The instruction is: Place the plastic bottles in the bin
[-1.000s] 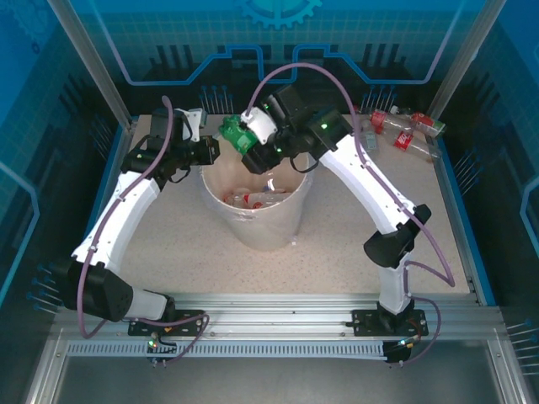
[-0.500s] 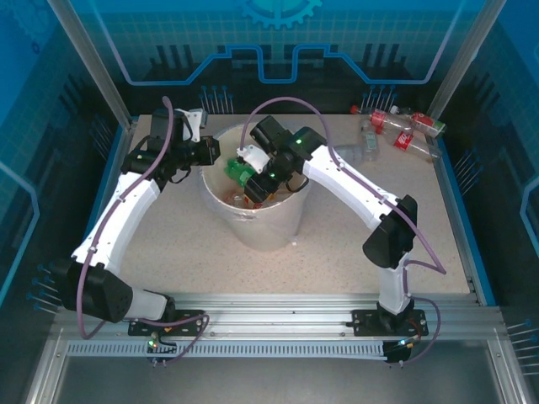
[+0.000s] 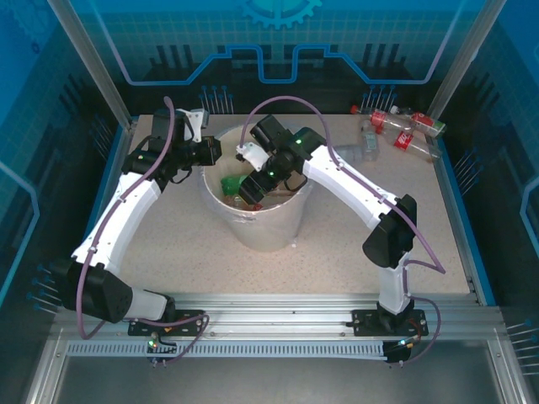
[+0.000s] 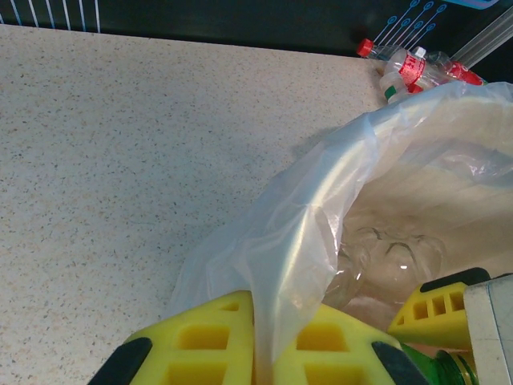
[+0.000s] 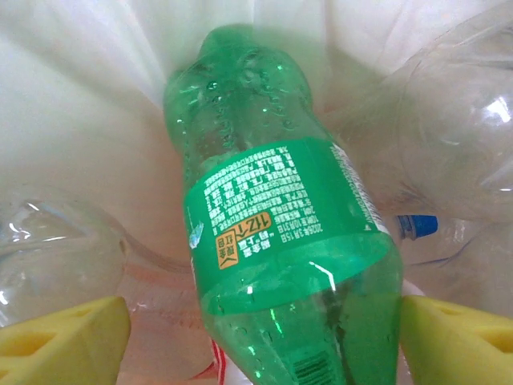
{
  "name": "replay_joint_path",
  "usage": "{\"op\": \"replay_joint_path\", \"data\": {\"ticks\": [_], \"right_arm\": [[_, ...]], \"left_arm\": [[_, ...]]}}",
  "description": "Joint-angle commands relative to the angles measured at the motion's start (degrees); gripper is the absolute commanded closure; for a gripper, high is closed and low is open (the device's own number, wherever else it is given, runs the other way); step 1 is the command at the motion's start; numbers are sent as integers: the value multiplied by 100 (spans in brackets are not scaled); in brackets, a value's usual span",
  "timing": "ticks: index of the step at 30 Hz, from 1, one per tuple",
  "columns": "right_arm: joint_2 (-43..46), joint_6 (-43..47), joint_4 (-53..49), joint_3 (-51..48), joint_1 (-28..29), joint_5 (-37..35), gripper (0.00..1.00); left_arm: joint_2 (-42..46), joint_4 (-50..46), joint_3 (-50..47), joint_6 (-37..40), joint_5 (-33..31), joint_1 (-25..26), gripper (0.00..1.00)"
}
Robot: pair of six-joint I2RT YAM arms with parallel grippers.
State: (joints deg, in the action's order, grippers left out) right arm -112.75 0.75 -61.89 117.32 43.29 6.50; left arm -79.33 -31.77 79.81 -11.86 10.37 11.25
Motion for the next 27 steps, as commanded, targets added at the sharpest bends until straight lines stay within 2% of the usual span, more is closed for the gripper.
{"op": "replay_joint_path", "data": {"ticks": [1,7,13,19,22,25,27], "right_arm": [[141,92,-8,145,-53,104,10],[546,207,156,60,-45,76,1],[1203,241,486,-86,-115,-201,0],[1821,221,1003,-428,-418,-655,0],[2128,170,1093,-619,-837,-859,0],[2430,4,1215,-978,-1516,-1110,0],[2567,-148,1422,-1303,-2068,-1014,0]], "left_arm": [[-83,48,-116,-232,467,106,100],[-108,49,-129,-232,420,106,100],[-149,44,-130,-225,375,102,100],[-162,22,-127,-212,315,110,100],[-136,15,-124,-222,227,112,100],[-118,26,-126,-263,210,115,100],[-118,30,-130,-291,217,109,100]]}}
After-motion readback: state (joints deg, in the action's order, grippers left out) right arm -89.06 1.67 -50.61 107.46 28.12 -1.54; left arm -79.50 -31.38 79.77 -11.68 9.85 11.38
